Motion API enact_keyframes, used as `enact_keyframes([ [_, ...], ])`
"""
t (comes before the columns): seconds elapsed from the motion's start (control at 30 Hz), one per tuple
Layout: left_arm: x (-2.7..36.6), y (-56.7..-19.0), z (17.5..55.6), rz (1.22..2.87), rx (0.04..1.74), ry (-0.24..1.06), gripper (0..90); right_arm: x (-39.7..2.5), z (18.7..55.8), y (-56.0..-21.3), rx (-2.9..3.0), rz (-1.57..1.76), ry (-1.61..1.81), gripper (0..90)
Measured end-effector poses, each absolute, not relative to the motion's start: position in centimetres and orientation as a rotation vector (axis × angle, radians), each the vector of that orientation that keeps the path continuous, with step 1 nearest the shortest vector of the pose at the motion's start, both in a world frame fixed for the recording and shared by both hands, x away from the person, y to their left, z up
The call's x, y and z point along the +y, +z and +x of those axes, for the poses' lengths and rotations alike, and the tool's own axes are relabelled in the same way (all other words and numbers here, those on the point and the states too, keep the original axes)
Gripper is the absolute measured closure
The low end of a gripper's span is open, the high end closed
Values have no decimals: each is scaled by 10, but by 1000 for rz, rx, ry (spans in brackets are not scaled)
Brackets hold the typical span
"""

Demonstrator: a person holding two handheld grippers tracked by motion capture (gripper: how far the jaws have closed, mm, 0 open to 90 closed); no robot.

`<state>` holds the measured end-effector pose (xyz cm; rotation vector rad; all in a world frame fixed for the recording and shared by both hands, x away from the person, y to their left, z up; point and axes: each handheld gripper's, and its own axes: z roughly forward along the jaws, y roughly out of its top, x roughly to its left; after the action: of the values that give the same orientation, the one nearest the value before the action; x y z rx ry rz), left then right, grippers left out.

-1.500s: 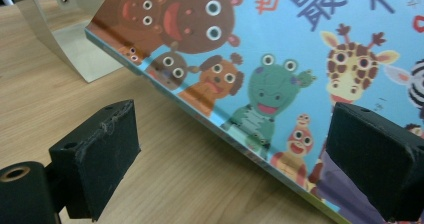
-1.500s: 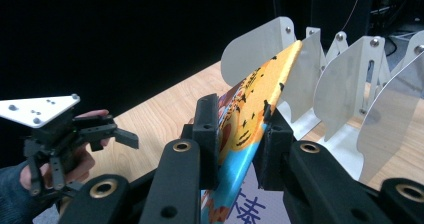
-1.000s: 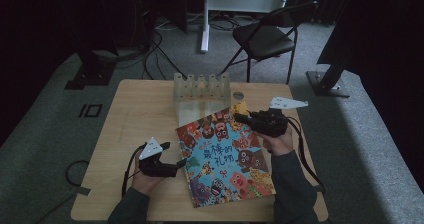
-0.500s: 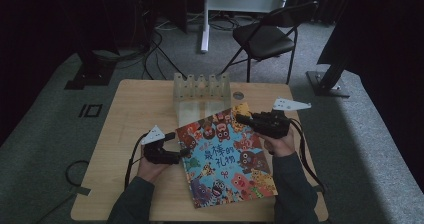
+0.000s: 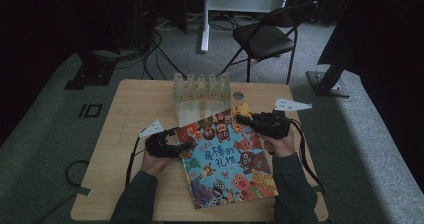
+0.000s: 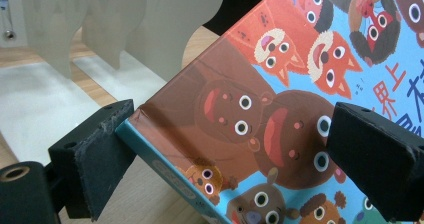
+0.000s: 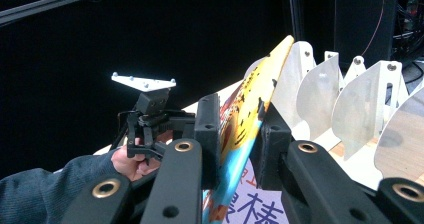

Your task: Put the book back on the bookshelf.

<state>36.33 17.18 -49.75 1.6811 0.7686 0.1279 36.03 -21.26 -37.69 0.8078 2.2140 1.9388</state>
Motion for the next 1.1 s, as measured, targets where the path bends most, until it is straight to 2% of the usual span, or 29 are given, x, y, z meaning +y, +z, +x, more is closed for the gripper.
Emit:
enact_keyframes([
  [0.23,167,-498,368,1692,767,74,25,-212,361,-377,2222,807,1953,766],
  [0.5,167,-495,371,1697,785,34,37,-212,361,-377,2222,802,1946,764],
  [0.73,171,-491,373,1656,826,24,154,-214,362,-377,2233,792,1827,749],
  [1.1,175,-480,372,1633,847,45,271,-220,362,-377,2241,750,1758,702],
])
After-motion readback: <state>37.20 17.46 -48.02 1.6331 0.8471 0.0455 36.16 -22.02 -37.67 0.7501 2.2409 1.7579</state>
